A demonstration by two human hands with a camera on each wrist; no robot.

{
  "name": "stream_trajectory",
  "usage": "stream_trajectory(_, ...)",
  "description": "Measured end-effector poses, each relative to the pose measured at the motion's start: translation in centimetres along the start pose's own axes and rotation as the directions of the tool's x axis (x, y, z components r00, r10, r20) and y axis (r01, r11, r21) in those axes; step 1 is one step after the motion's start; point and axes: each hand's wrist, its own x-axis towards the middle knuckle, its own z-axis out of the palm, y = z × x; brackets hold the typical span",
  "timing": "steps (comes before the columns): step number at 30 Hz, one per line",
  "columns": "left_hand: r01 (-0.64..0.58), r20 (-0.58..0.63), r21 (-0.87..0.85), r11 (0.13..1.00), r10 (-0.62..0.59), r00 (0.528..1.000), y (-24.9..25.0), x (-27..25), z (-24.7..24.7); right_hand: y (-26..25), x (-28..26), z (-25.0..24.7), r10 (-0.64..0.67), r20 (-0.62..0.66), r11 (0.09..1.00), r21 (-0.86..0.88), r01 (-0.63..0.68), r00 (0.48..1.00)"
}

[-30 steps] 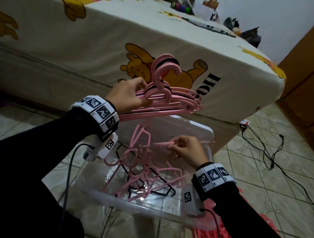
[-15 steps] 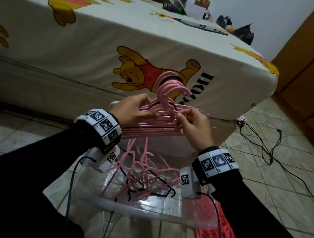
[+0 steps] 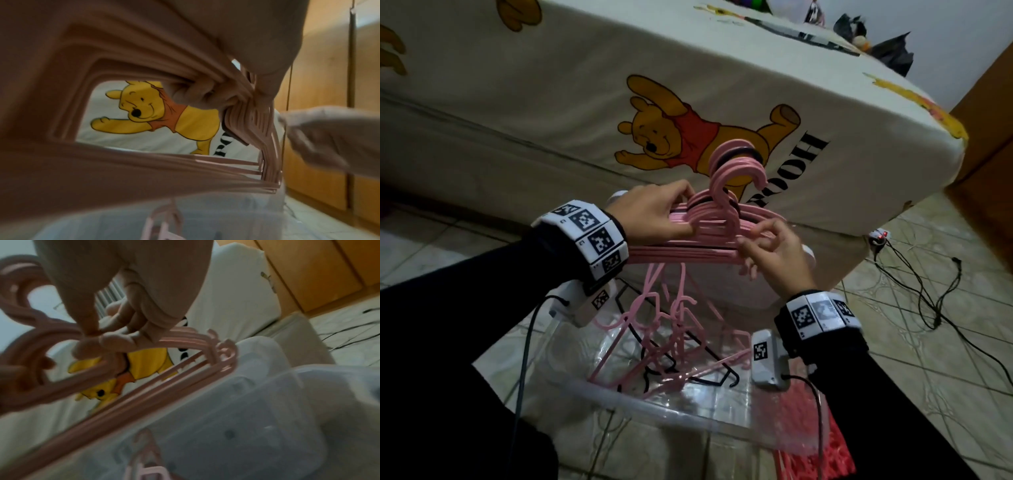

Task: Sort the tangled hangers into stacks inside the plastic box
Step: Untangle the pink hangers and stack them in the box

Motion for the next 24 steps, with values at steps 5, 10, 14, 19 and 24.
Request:
stream_trajectory(5, -0.049, -0.067, -0.032, 0.998, 0.047, 0.997, -0.4, -0.2, -0.5, 5.7, 0.0, 0.7, 0.31, 0.233, 0.756, -0.648, -0.09, 0.922)
stream_trajectory(10, -0.046, -0.066, -0.065, 0.997, 0.042, 0.997, -0.2, 0.3, -0.4, 10.6, 0.4, 4.2, 0.391, 0.301, 0.481, -0.873, 0.085, 0.87)
stream_trajectory(14, -0.062, -0.074, -0.104, 0.993, 0.054, 0.996, -0.2, 0.7, -0.6, 12.7, 0.9, 7.2, 0.408, 0.296, 0.47, -0.879, 0.08, 0.863)
stream_trajectory(19, -0.053, -0.084, -0.131, 0.99, 0.042, 0.996, -0.9, 1.0, -0.4, 12.3, 2.8, 9.8, 0.228, 0.31, 0.509, -0.846, 0.159, 0.923)
stream_trajectory(24, -0.052, -0.103, -0.164, 0.985, 0.036, 0.994, -1.7, 1.1, -0.4, 12.0, 2.4, 13.3, 0.437, 0.483, 0.317, -0.872, 0.373, 0.758)
